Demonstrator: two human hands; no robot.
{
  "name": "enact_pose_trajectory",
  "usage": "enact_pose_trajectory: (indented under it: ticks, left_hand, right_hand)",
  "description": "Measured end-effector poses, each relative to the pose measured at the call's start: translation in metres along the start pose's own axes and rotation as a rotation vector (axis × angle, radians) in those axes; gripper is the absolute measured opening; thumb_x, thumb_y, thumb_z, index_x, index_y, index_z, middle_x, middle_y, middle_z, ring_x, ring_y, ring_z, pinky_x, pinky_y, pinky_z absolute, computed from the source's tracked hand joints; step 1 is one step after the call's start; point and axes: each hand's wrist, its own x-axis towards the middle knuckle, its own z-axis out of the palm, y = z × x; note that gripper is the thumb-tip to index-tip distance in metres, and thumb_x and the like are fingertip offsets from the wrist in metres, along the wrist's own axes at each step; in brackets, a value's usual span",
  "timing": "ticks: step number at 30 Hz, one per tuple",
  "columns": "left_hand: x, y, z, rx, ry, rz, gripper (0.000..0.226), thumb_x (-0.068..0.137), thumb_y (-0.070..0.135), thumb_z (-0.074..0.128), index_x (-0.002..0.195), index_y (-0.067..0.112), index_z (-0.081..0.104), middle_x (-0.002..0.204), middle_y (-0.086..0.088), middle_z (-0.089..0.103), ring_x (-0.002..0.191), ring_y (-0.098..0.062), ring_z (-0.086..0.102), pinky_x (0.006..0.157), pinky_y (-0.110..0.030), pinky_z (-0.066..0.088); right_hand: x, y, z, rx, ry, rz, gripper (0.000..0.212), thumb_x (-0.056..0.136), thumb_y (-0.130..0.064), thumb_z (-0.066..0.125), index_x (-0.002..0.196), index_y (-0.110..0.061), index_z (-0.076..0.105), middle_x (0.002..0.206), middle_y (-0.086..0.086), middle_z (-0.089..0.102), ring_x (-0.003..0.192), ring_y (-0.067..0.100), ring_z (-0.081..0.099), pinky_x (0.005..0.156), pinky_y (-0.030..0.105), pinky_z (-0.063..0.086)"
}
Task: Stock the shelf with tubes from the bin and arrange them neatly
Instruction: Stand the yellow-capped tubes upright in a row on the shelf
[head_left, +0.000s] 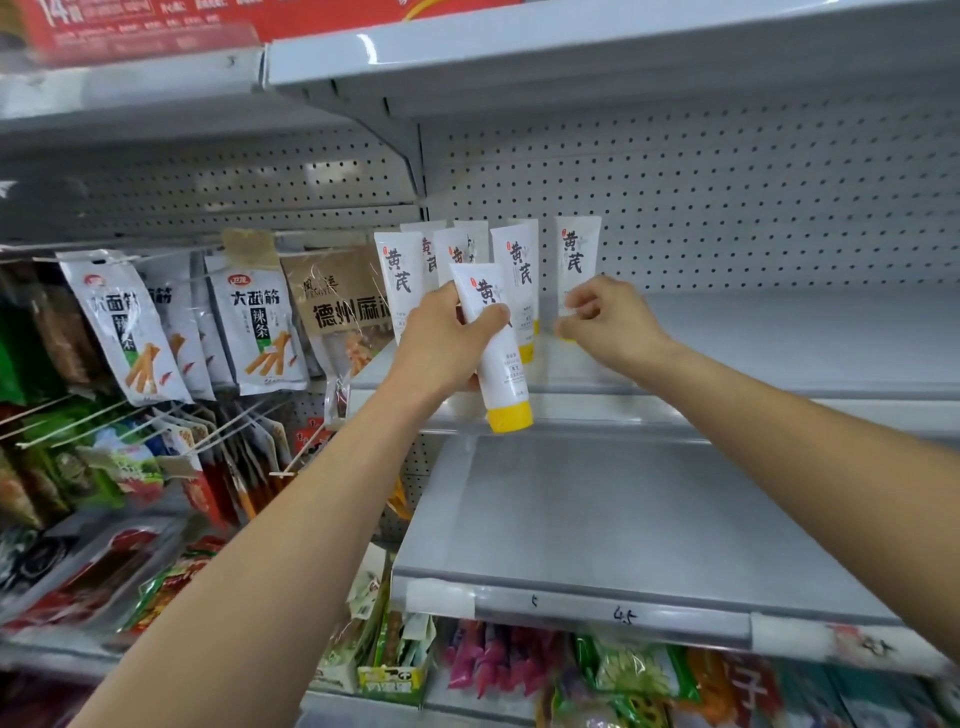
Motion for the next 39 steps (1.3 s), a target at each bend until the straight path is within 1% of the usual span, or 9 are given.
enact_pose_trajectory:
  ticks: [6, 9, 12, 15, 20, 25, 30, 34, 39]
  left_hand:
    - [-0.008, 0.012, -0.001, 0.046, 0.005, 0.048, 0.017, 0.090, 0.028, 0.059, 0.102, 0.017, 0.061, 0.094, -0.005, 0.071, 0.087, -0.025, 0.070, 0.071, -0.052, 0.059]
    - [-0.015, 0.015, -0.002, 0.030, -0.009, 0.053, 0.018, 0.090, 0.028, 0.060, 0.104, 0.016, 0.061, 0.095, -0.006, 0.071, 0.085, -0.024, 0.071, 0.064, -0.049, 0.060]
    - [-0.021, 0.017, -0.005, -0.005, -0.029, 0.058, 0.019, 0.092, 0.031, 0.060, 0.105, 0.017, 0.061, 0.096, -0.006, 0.071, 0.086, -0.021, 0.071, 0.066, -0.045, 0.061]
    - [-0.025, 0.012, -0.010, 0.134, -0.035, 0.109, 0.013, 0.093, 0.040, 0.056, 0.100, 0.029, 0.059, 0.095, 0.000, 0.071, 0.088, -0.017, 0.068, 0.076, -0.043, 0.058]
    - [-0.030, -0.003, -0.010, 0.445, -0.003, 0.206, 0.019, 0.092, 0.037, 0.056, 0.107, 0.027, 0.062, 0.084, 0.015, 0.065, 0.083, -0.009, 0.062, 0.080, -0.037, 0.054]
    - [-0.028, -0.008, -0.002, 0.640, -0.051, 0.250, 0.022, 0.092, 0.035, 0.054, 0.110, 0.024, 0.062, 0.090, 0.014, 0.065, 0.092, -0.014, 0.063, 0.087, -0.039, 0.050]
    - [-0.024, -0.011, 0.005, 0.699, -0.077, 0.234, 0.025, 0.093, 0.037, 0.055, 0.113, 0.024, 0.062, 0.102, 0.010, 0.068, 0.099, -0.017, 0.062, 0.090, -0.040, 0.048]
    - [-0.022, -0.015, 0.008, 0.723, -0.086, 0.223, 0.026, 0.094, 0.037, 0.054, 0.114, 0.024, 0.061, 0.104, 0.009, 0.068, 0.100, -0.017, 0.061, 0.088, -0.039, 0.049]
    - [-0.021, -0.020, 0.008, 0.801, -0.068, 0.234, 0.028, 0.095, 0.037, 0.053, 0.117, 0.024, 0.061, 0.109, 0.009, 0.067, 0.103, -0.017, 0.060, 0.090, -0.040, 0.048]
  right_hand:
    - [-0.055, -0.039, 0.001, 0.147, -0.521, -0.079, 0.022, 0.081, -0.017, 0.072, 0.102, -0.014, 0.068, 0.098, -0.002, 0.073, 0.085, 0.007, 0.067, 0.071, 0.016, 0.050]
    - [-0.062, -0.039, 0.007, 0.147, -0.451, -0.070, 0.030, 0.077, -0.013, 0.074, 0.106, -0.010, 0.064, 0.103, 0.003, 0.073, 0.097, 0.015, 0.069, 0.089, 0.032, 0.054]
    - [-0.061, -0.037, 0.008, 0.134, -0.373, -0.064, 0.034, 0.074, -0.014, 0.077, 0.104, -0.010, 0.062, 0.099, 0.005, 0.072, 0.094, 0.020, 0.069, 0.088, 0.039, 0.055]
    - [-0.052, -0.034, 0.002, 0.149, -0.248, -0.058, 0.036, 0.072, -0.016, 0.080, 0.103, -0.013, 0.061, 0.097, 0.003, 0.071, 0.089, 0.018, 0.069, 0.079, 0.033, 0.057]
    - [-0.031, -0.020, -0.010, 0.098, -0.042, 0.021, 0.042, 0.072, -0.018, 0.080, 0.107, -0.014, 0.057, 0.097, -0.003, 0.067, 0.087, 0.012, 0.067, 0.075, 0.029, 0.055]
    - [-0.020, 0.001, -0.009, -0.049, 0.012, 0.068, 0.035, 0.071, -0.021, 0.081, 0.092, -0.021, 0.052, 0.088, -0.008, 0.060, 0.078, 0.009, 0.058, 0.056, 0.018, 0.039]
    - [-0.008, 0.012, -0.004, -0.100, 0.022, 0.080, 0.040, 0.073, -0.021, 0.079, 0.099, -0.017, 0.048, 0.095, -0.004, 0.057, 0.085, 0.015, 0.054, 0.056, 0.019, 0.036]
    - [-0.001, 0.015, -0.001, -0.113, 0.024, 0.065, 0.042, 0.074, -0.020, 0.077, 0.105, -0.013, 0.050, 0.101, 0.000, 0.059, 0.090, 0.017, 0.055, 0.070, 0.026, 0.040]
    - [0.006, 0.017, 0.003, -0.104, 0.020, 0.066, 0.045, 0.075, -0.018, 0.076, 0.112, -0.010, 0.051, 0.106, 0.002, 0.059, 0.092, 0.017, 0.055, 0.074, 0.027, 0.044]
